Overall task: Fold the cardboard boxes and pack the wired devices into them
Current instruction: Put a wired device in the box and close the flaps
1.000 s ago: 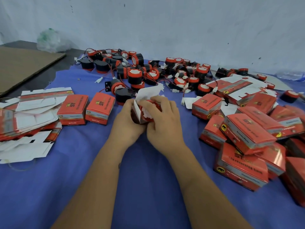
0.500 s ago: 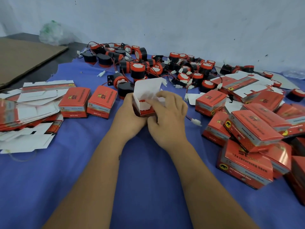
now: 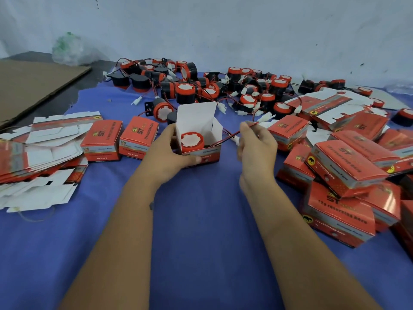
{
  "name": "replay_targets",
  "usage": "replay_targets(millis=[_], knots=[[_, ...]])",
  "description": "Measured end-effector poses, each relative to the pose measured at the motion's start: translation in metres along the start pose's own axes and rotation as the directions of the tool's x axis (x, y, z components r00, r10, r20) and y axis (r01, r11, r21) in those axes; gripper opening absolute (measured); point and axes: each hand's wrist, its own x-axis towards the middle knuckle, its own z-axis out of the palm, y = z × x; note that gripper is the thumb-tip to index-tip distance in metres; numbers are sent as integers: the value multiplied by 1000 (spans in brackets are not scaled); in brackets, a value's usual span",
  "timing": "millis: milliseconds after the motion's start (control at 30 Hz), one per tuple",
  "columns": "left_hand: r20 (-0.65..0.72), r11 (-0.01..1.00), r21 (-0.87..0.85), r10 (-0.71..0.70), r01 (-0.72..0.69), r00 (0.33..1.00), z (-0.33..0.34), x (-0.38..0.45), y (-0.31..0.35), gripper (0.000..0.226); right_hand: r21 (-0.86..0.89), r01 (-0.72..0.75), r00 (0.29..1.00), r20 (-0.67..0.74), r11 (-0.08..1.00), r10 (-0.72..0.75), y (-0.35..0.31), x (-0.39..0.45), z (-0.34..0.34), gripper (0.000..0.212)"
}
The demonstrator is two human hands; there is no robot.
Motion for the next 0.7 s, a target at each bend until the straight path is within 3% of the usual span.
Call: replay_targets(millis=[33, 100, 233, 367, 433, 533, 600, 667, 700], knots=[[30, 1000, 0, -11, 11, 999, -3, 0, 0, 73, 60, 30, 999, -15, 998, -29, -4, -1, -1, 10], [128, 999, 19, -29, 27, 991, -8, -1, 2, 71, -12, 195, 980, -27, 981, -195, -10, -3, -2, 14], [293, 999, 47, -37, 24, 956, -10, 0, 4, 74, -321, 593, 804, 184, 739, -565, -12, -15, 3, 15], [362, 1000, 20, -10, 3, 932, -9, -2, 2, 73, -547, 778, 594, 483, 308, -643, -1, -16, 6, 4], [320, 999, -9, -31, 35, 947, 1, 5, 8, 59, -557, 792, 577, 552, 249, -602, 3, -15, 6, 4], [192, 998, -22, -56, 62, 980, 16, 13, 5, 35, -529, 739, 673, 545, 416, -500, 4, -15, 5, 12], [163, 998, 46, -57, 51, 985, 26, 10, 6, 50, -470, 629, 764, 522, 619, -380, 2, -17, 7, 21], [142, 998, 17, -69, 67, 987, 29, 5, 3, 66, -255, 377, 840, 499, 890, -213, -9, -21, 8, 25], [127, 997, -10, -78, 80, 989, 29, 5, 2, 70, -128, 251, 850, 503, 960, -155, -13, -20, 6, 24]])
